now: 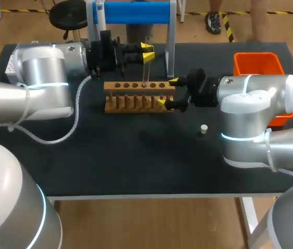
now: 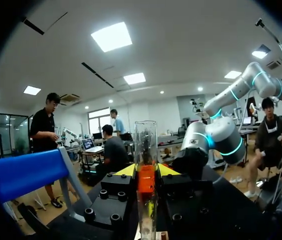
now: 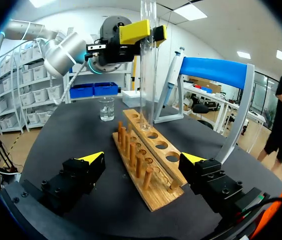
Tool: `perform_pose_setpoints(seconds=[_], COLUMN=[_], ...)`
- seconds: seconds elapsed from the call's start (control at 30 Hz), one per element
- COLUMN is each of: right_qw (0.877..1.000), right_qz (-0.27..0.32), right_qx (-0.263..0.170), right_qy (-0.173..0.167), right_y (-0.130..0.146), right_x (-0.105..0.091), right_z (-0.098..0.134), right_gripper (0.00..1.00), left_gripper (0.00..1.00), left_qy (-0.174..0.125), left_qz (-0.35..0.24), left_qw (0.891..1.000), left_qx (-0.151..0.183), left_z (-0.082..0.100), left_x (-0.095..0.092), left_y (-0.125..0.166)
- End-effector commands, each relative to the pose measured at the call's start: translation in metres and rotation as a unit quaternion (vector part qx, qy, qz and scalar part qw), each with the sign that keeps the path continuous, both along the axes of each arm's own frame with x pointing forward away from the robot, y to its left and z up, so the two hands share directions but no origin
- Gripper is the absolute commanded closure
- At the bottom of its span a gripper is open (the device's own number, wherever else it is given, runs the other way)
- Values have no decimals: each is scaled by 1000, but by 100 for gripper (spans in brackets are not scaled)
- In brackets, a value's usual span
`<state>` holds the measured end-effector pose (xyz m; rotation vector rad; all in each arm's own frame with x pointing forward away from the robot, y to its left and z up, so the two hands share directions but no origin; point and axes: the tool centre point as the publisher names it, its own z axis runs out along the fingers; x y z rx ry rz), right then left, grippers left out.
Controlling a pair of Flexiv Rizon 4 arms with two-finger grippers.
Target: Invert the test tube, pick up the pipette, mount the tip to pipette, aspirate from beaker and dispense into the tube, eject the tip, return the pipette, and cap with the stopper.
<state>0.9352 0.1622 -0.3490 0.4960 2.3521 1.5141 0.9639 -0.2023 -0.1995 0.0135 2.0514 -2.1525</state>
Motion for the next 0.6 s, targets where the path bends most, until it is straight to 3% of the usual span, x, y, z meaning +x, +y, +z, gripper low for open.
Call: perform_pose_setpoints(seconds=[0.03,0.6], right_qw=[1000,1000], right_qz=[-1,-1], right_qx=[0,0], right_qy=[0,0], right_y=[0,0], right_x=[0,0], right_z=[0,0], right_gripper=[0,0], left_gripper=[100,100], left_qy=[1,7], left_qz=[-16,-18], left_qw=[1000,1000], left_qx=[-3,0], left_z=[-5,-14], left_x=[6,17], left_y=[0,3])
